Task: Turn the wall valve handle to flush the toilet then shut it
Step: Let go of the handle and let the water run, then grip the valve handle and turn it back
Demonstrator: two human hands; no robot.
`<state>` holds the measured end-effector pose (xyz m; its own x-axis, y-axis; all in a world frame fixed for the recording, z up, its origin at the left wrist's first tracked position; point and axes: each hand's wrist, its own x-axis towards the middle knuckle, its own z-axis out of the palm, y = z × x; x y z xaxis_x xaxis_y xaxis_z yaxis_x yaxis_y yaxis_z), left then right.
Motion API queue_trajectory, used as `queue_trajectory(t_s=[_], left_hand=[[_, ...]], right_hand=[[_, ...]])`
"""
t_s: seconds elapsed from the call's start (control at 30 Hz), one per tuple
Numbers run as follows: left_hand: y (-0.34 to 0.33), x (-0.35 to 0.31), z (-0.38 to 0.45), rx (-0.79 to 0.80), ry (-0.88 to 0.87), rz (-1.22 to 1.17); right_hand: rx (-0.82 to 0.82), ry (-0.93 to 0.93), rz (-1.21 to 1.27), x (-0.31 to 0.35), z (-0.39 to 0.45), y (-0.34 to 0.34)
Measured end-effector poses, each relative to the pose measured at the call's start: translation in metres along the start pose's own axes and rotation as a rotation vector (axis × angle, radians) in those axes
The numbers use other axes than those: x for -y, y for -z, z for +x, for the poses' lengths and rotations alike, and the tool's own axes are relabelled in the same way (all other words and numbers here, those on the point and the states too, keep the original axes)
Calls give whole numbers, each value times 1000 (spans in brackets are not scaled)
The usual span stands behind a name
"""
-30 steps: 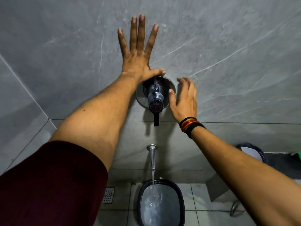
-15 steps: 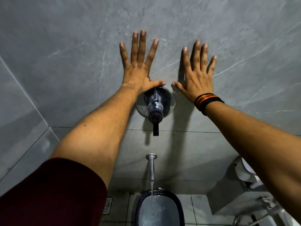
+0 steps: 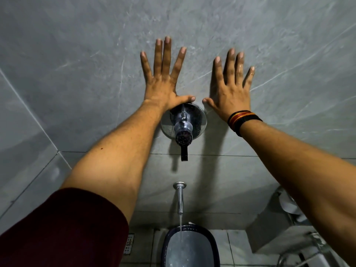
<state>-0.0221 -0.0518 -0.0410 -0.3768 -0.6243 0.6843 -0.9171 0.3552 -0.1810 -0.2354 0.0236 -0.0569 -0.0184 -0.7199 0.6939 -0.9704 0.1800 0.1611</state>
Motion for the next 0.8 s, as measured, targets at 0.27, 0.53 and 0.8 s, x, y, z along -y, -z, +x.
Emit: queue_trajectory(t_s=[0.27,0.53,0.8], left_hand=[[27,-2,3,208,9,38],[75,24,-44,94,-55,114],[108,45,-71,36,-55,87]], right_hand=[[104,-37,81,9,-2,25],[94,-64,247,41,-18,65],[464,-261,414,79,-28,63]])
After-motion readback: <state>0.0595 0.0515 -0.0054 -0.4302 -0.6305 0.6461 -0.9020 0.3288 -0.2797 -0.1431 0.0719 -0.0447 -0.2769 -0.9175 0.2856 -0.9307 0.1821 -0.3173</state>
